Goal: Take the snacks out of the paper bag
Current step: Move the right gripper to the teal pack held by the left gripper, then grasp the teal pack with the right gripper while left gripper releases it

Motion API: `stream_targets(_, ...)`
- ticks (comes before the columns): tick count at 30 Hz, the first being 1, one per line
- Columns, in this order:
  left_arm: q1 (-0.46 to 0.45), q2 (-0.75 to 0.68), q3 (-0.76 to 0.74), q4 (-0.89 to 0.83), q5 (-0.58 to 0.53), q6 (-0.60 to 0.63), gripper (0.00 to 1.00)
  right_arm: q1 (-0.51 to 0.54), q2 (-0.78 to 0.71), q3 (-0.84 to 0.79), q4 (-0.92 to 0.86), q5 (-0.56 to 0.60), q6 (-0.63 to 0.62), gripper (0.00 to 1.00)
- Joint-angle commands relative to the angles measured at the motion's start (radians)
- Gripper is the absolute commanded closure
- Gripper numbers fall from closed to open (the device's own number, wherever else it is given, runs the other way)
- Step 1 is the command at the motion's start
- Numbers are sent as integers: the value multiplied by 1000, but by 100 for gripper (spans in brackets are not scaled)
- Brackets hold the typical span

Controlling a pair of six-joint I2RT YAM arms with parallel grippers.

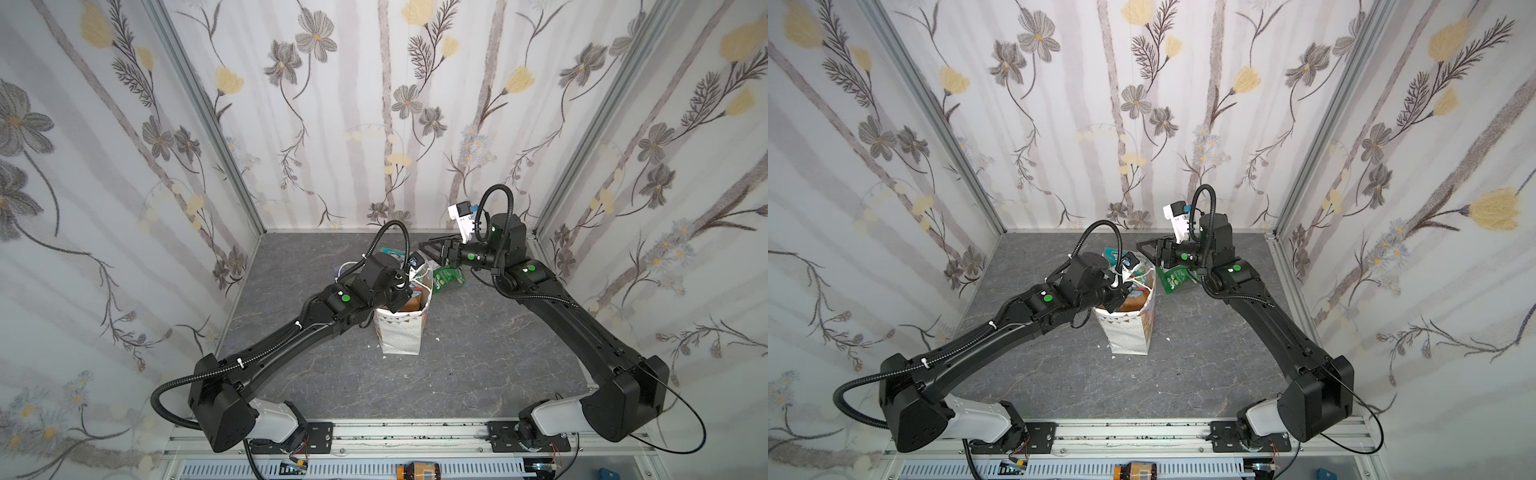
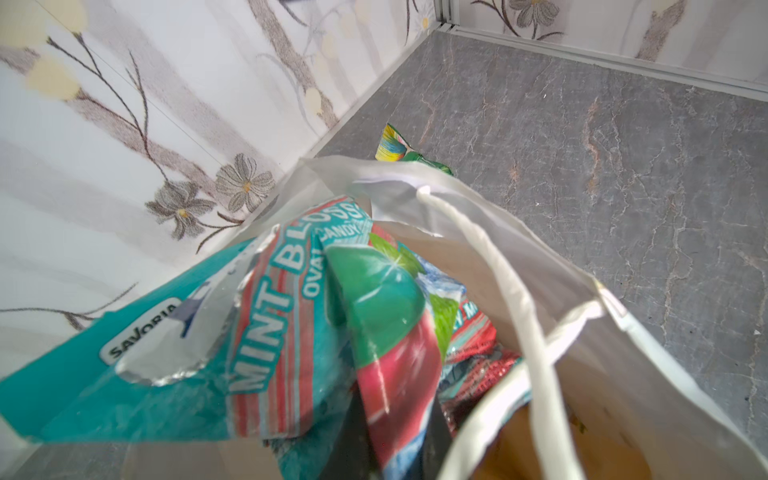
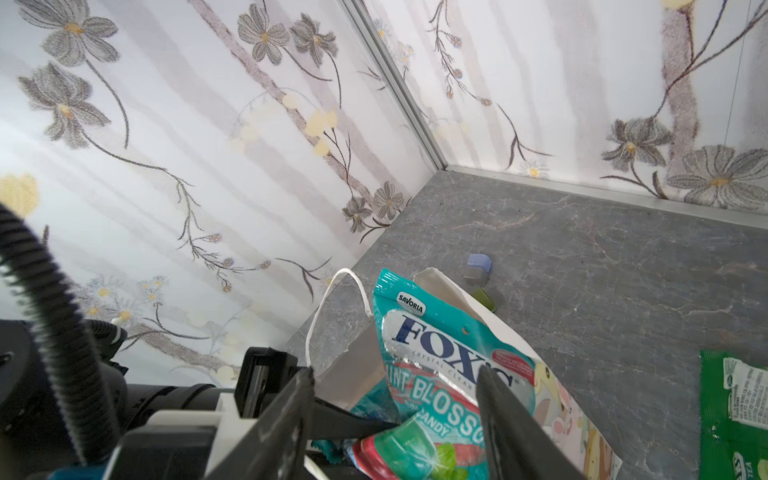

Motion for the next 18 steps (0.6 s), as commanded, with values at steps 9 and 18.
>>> stream_targets(9,-5,-20,-8,177,-38,112,100,20,93,91,-215,82,-58,27)
stream_targets(18,-10,2,5,194,-28,127,100,41,115,79,-160,22,-34,25)
